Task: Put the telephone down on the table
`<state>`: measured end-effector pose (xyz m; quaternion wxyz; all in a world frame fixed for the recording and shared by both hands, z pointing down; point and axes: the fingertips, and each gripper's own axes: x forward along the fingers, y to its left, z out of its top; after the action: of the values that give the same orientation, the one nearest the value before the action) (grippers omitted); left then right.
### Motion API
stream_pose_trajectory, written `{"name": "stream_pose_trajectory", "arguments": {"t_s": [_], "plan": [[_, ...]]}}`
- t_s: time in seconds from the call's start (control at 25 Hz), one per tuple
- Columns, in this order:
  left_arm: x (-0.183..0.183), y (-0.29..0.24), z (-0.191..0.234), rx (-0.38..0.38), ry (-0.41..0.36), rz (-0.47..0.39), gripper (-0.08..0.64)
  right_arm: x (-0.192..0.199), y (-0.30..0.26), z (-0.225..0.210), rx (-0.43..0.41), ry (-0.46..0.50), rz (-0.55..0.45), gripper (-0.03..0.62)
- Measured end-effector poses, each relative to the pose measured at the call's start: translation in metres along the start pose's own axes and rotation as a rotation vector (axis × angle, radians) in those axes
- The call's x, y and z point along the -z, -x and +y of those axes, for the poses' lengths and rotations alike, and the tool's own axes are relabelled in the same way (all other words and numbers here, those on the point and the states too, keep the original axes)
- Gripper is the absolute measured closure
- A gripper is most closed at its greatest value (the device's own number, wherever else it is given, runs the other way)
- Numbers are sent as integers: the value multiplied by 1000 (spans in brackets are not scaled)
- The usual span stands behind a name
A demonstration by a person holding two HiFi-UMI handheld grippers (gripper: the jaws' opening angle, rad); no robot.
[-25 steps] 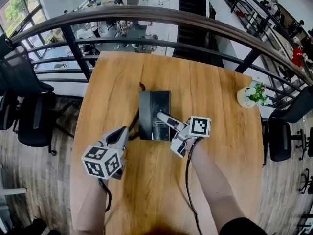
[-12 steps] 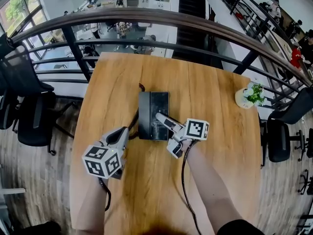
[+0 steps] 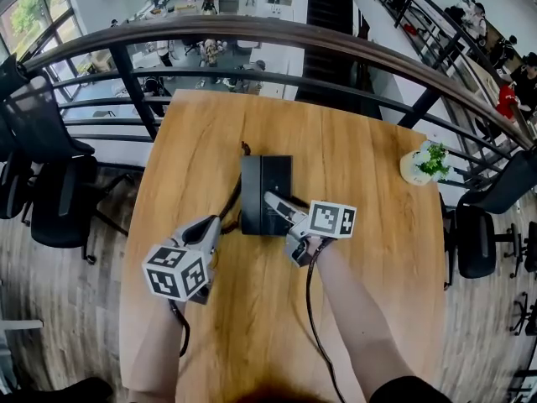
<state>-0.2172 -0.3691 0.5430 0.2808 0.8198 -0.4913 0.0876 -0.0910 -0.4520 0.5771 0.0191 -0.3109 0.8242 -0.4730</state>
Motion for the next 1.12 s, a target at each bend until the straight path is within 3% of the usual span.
{"name": "stream_pose_trajectory", "arguments": {"t_s": [0.2, 0.44, 0.72, 1.12], "plan": [[1, 2, -4, 3, -2, 5, 558, 6, -2, -1, 58, 51, 26, 323], [-2, 7, -8, 7, -6, 1, 558, 19, -3, -11, 202, 190, 109, 253], [-5, 12, -17, 15, -16, -7, 558, 22, 10, -20, 262, 187, 112, 228], [-10, 27, -32, 20, -23, -14, 558, 16, 45, -15, 309, 278, 79, 278]]}}
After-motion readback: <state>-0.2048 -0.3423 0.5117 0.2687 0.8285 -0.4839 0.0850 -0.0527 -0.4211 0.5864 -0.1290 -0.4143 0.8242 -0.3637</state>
